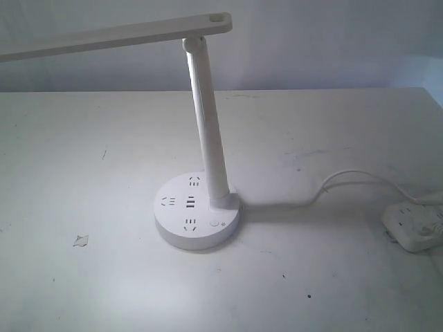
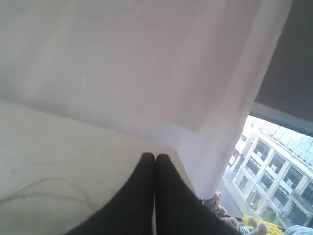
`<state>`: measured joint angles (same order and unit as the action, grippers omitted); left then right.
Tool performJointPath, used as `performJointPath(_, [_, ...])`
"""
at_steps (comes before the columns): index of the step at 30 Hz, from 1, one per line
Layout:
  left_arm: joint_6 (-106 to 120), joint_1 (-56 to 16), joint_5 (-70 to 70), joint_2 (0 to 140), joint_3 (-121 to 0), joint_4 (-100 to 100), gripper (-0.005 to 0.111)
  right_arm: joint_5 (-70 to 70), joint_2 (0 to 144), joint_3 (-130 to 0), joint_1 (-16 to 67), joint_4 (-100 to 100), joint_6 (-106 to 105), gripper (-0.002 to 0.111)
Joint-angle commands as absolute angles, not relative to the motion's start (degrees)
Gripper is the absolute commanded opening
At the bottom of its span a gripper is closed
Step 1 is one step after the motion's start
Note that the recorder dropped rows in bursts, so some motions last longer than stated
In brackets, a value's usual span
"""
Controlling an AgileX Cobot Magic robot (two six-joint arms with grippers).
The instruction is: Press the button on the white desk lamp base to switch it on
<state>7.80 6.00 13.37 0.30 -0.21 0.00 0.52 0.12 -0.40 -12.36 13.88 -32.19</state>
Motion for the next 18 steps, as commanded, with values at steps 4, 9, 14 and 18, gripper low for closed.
performJointPath(4, [7.71, 6.09, 13.24, 0.00, 0.00, -0.58, 0.000, 7.70, 0.00, 0.00, -12.59, 7.90, -32.25, 0.000])
performJointPath(9, [7.71, 6.09, 13.24, 0.00, 0.00, -0.58, 0.000, 21.00, 0.00, 0.00, -12.59, 0.37, -32.21, 0.000])
performJointPath(14, [7.71, 6.09, 13.24, 0.00, 0.00, -0.58, 0.000, 20.90, 0.00, 0.00, -12.59, 0.37, -32.21, 0.000])
performJointPath(18, [7.71, 6.09, 13.24, 0.00, 0.00, -0.58, 0.000, 19.61, 0.00, 0.00, -12.59, 0.48, -32.21, 0.000])
